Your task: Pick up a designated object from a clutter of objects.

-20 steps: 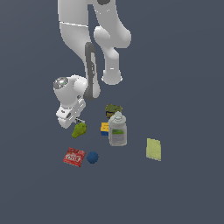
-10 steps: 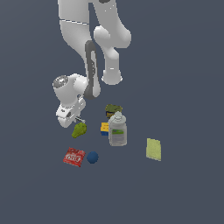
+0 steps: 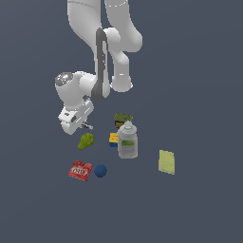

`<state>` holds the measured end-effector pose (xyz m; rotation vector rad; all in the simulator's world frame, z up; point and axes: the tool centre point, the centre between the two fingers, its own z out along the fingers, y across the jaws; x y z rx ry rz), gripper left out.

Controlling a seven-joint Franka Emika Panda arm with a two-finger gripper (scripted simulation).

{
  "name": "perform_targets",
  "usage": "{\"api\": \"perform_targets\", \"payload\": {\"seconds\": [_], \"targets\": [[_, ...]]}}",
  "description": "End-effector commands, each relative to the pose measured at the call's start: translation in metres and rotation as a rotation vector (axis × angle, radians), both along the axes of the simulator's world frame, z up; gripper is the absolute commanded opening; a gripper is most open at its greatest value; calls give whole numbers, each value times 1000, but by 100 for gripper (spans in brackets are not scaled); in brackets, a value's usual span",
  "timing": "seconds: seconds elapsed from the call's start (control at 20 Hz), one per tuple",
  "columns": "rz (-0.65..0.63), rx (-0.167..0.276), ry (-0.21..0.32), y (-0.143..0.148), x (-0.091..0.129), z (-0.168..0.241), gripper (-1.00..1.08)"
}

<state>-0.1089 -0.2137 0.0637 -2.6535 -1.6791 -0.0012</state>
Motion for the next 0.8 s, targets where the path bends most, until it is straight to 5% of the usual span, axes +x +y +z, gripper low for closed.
{"api": "perform_targets", "payload": {"seconds": [0.0,0.75], "targets": [[0,0,-1,4,2,19,-100],[-2,-5,1,36,15,162,-100]]}}
